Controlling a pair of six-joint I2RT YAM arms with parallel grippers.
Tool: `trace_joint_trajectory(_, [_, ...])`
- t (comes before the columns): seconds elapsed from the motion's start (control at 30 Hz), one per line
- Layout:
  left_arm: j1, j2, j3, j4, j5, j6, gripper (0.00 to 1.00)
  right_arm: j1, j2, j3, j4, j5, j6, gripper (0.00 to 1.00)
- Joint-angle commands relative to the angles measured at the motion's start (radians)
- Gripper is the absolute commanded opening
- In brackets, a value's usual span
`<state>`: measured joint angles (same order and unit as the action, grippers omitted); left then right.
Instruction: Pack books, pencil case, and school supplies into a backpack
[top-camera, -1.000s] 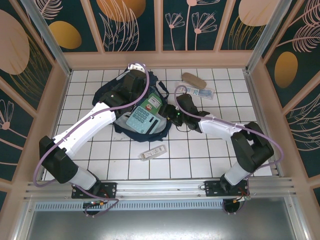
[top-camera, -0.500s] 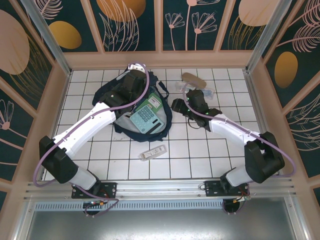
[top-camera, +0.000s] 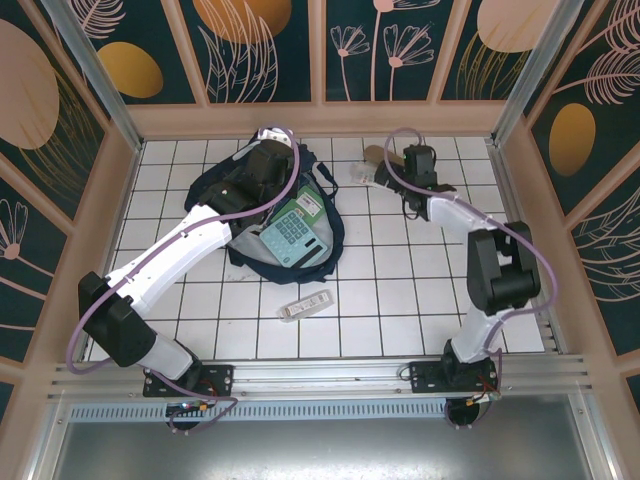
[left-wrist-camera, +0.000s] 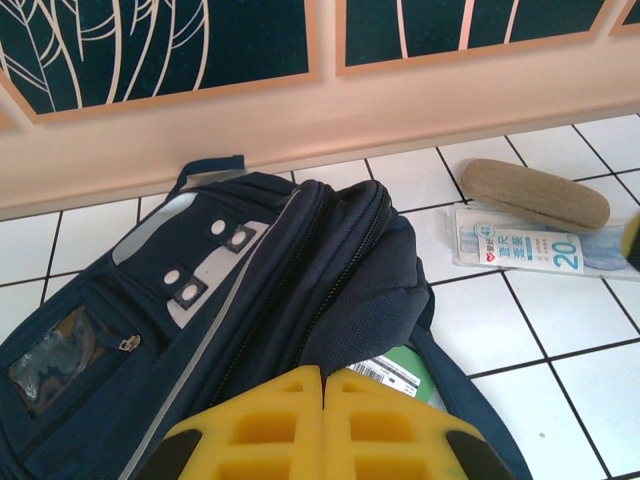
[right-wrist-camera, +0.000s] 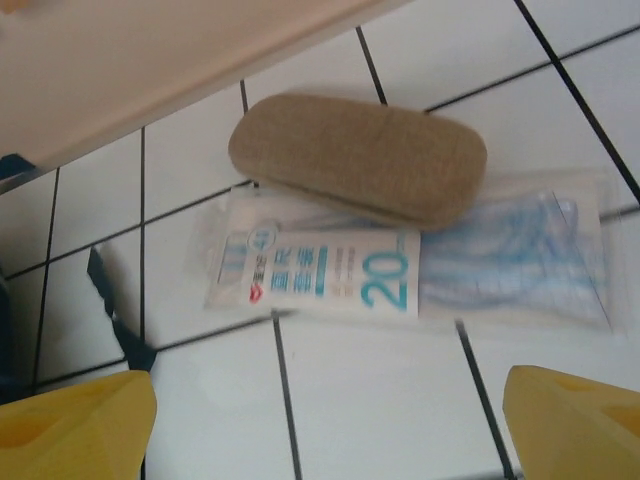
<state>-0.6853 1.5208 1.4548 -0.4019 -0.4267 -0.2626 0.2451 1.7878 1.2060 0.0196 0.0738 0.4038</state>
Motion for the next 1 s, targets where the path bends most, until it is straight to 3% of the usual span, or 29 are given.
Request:
trace_joint_trajectory(0.0, [0.003,-0.065,0.017,0.047,-0.016,0.021,0.0,-0.05,0.1,0.11,0.021,-0.096,-0.08,0.91])
trace_joint_trajectory(0.27, [0.005,-0.072,-0.017,0.051,-0.018,0.023,0.0,-0.158,0.334,0.369,-0.039,-0.287,-0.106,0.92])
trace_joint_trajectory(0.53, [0.005,-0.077,-0.039,0.072,-0.02,0.033,0.0,-0.173,0.483,0.526,-0.091,-0.396,-0.129,0.95])
trace_joint_trajectory(0.77, [0.003,-0.07,-0.05,0.081,0.014,0.027,0.0,-0.172,0.556,0.599,-0.068,-0.336,-0.145,0.98])
trace_joint_trajectory(0.97, [0.003,-0.075,-0.049,0.084,0.012,0.027,0.0,-0.161,0.632,0.712,-0.17,-0.391,-0.188,0.96])
